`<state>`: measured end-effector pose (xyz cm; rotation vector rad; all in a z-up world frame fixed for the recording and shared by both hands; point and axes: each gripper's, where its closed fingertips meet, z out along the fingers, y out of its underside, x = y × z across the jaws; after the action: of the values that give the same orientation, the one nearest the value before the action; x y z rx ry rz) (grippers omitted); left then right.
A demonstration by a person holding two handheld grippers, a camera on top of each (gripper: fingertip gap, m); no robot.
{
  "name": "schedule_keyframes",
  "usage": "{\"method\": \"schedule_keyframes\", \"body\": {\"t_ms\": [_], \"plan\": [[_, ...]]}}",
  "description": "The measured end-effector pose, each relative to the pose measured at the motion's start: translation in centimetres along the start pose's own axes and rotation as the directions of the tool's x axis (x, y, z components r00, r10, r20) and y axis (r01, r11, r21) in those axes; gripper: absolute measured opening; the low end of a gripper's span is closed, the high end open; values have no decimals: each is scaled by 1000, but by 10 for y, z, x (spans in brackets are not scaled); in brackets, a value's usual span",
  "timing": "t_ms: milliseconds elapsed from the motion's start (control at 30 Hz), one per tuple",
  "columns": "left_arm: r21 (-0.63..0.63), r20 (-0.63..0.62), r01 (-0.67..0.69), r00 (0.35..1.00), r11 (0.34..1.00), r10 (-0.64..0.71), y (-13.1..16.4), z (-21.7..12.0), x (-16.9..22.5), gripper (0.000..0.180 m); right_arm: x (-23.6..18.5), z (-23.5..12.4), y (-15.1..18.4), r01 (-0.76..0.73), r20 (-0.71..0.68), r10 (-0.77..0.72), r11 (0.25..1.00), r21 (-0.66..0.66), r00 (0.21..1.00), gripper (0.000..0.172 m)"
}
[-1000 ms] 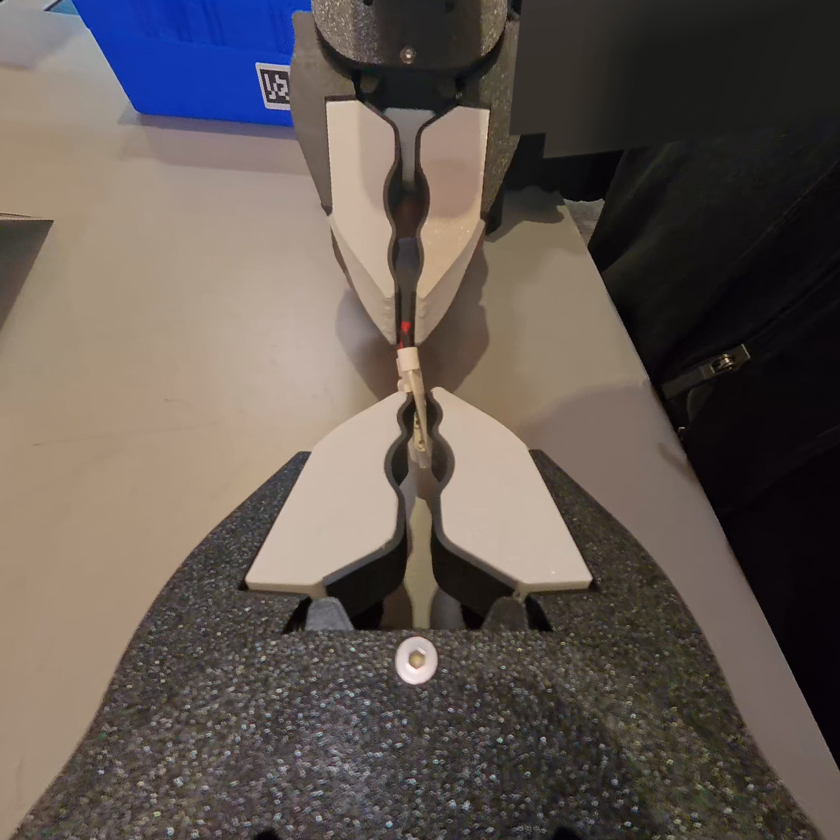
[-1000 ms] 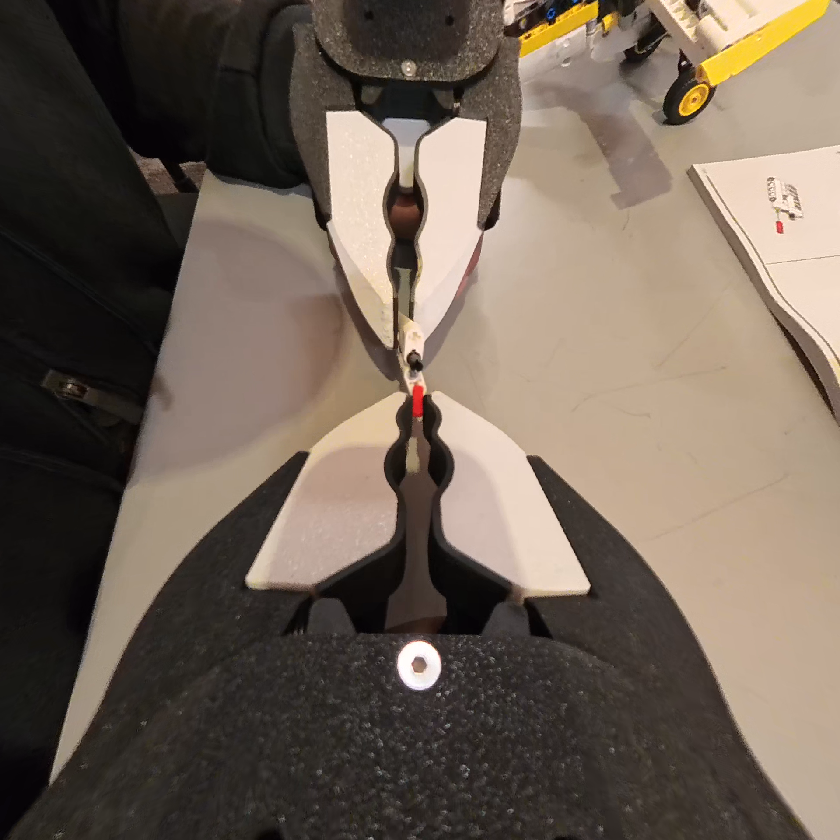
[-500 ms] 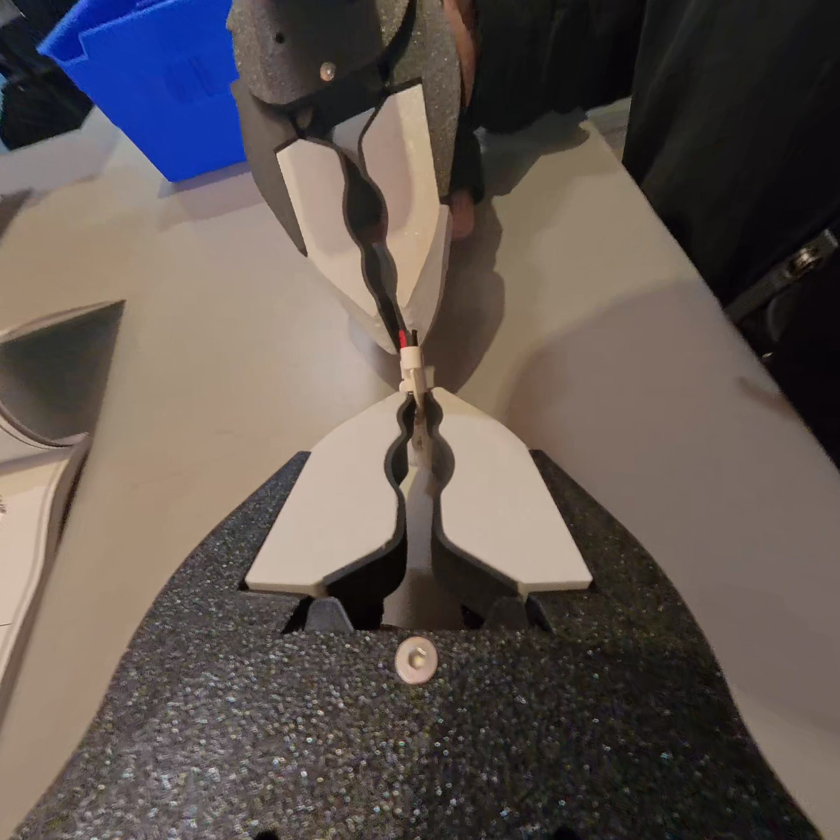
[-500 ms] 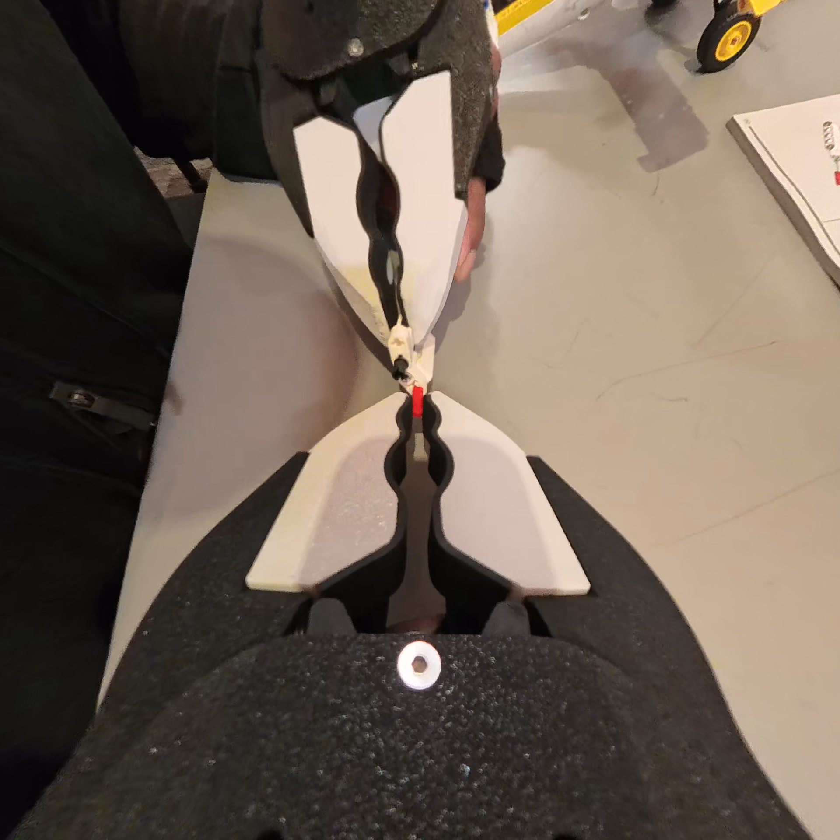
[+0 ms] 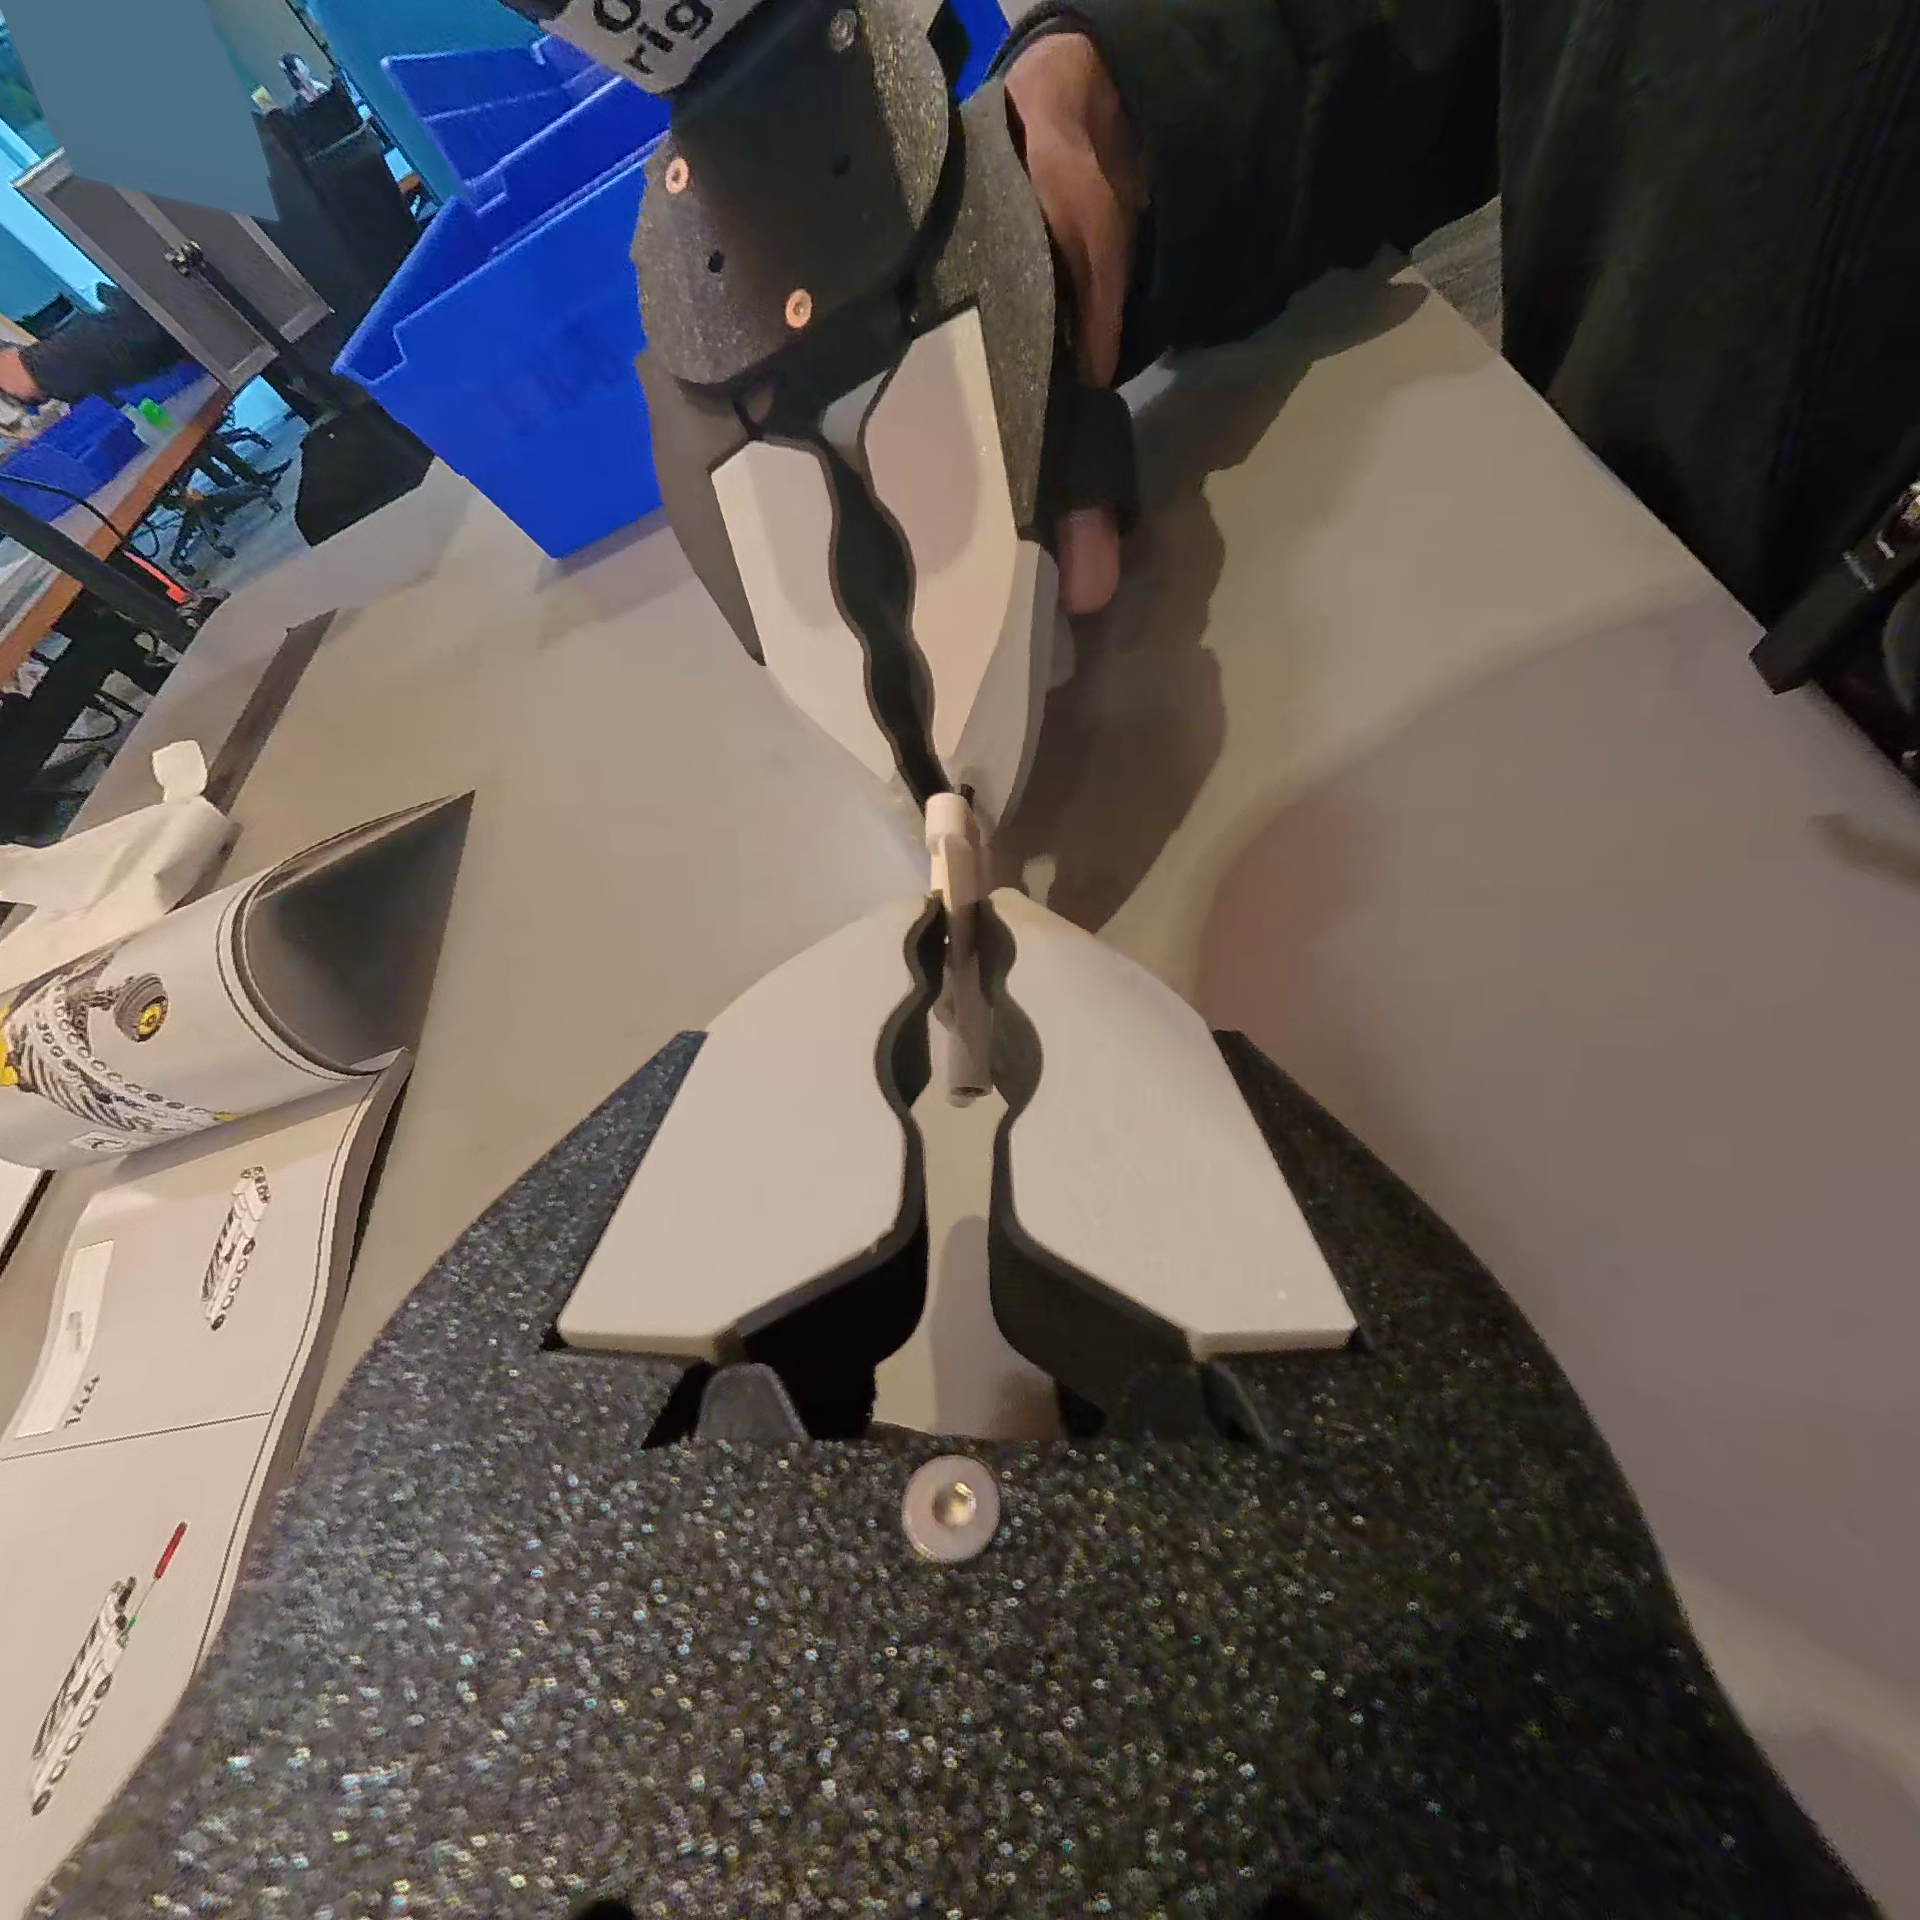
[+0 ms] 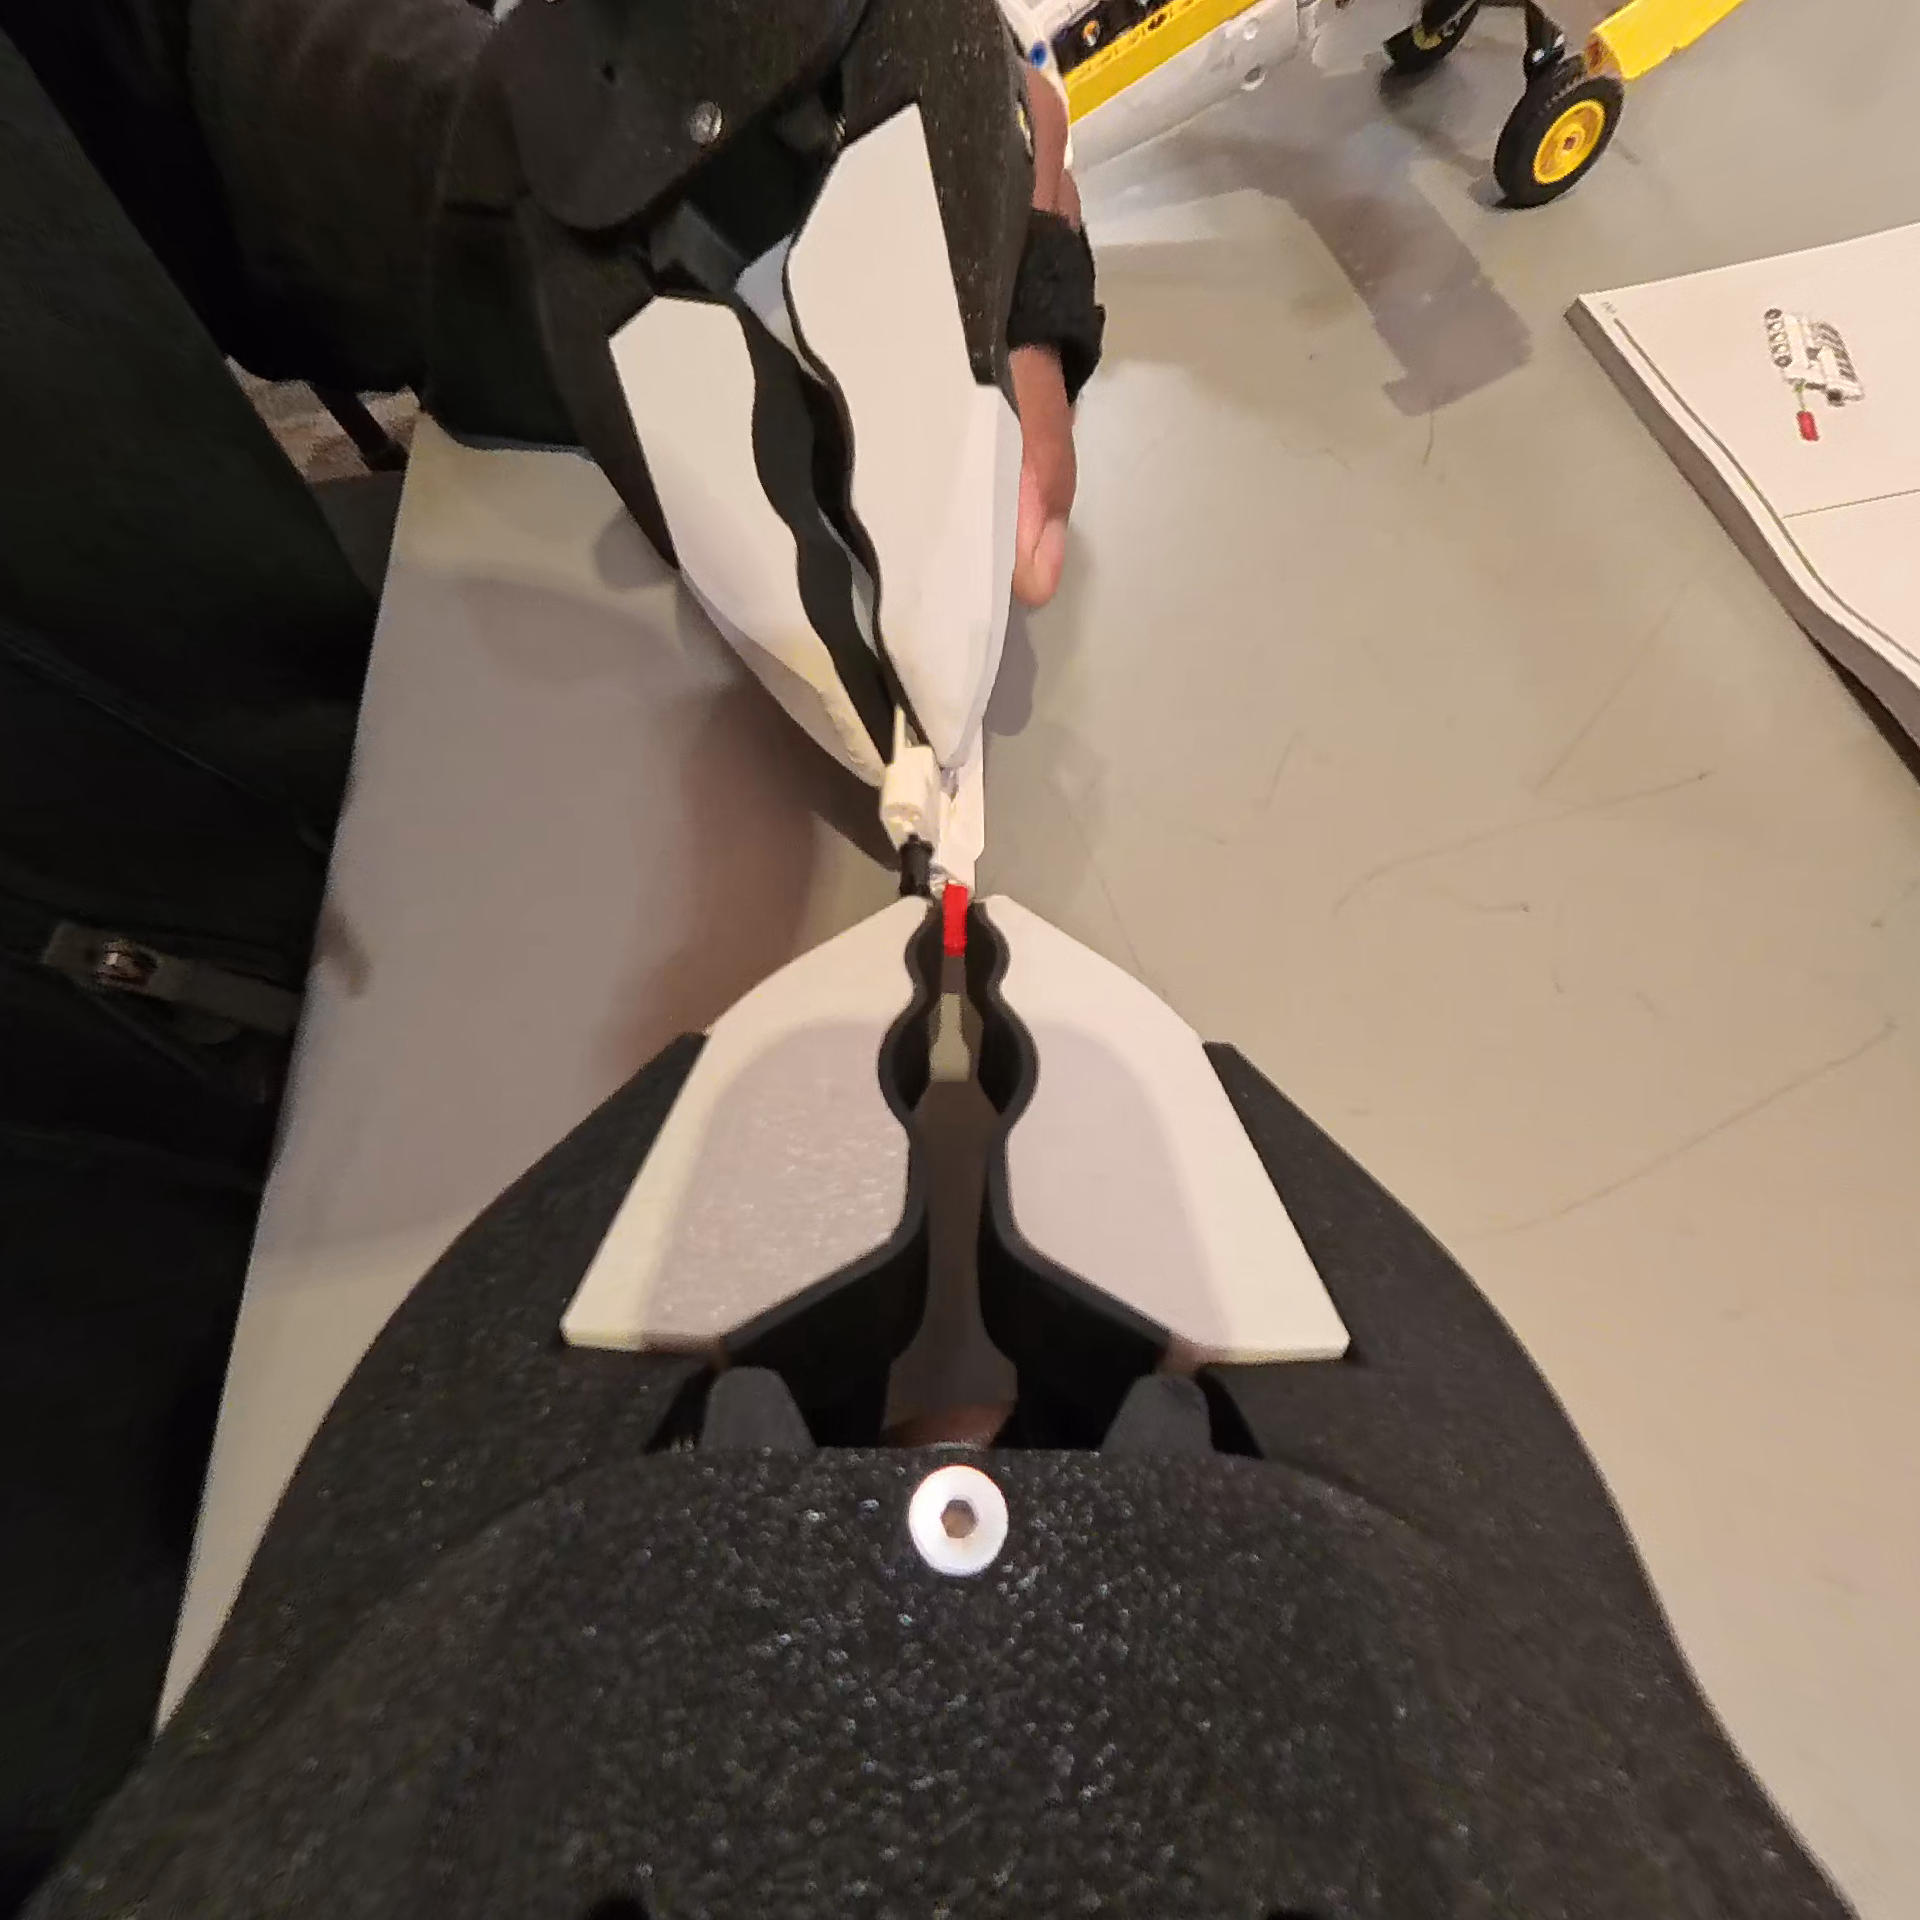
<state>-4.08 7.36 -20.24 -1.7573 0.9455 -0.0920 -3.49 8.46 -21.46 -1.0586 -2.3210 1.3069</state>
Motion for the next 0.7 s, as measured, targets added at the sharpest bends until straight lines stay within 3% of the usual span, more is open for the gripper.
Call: {"method": "schedule_keyframes", "body": {"t_ms": [267, 700], "plan": [[88, 18, -18, 1000, 996, 17, -6, -6, -1, 6, -3, -5, -10, -7, 25, 5, 996, 87, 1000, 4], [48, 85, -53, 995, 997, 49, -6, -4, -6, 8, -1, -5, -11, 2, -9, -1, 995, 102, 1000, 4]]}}
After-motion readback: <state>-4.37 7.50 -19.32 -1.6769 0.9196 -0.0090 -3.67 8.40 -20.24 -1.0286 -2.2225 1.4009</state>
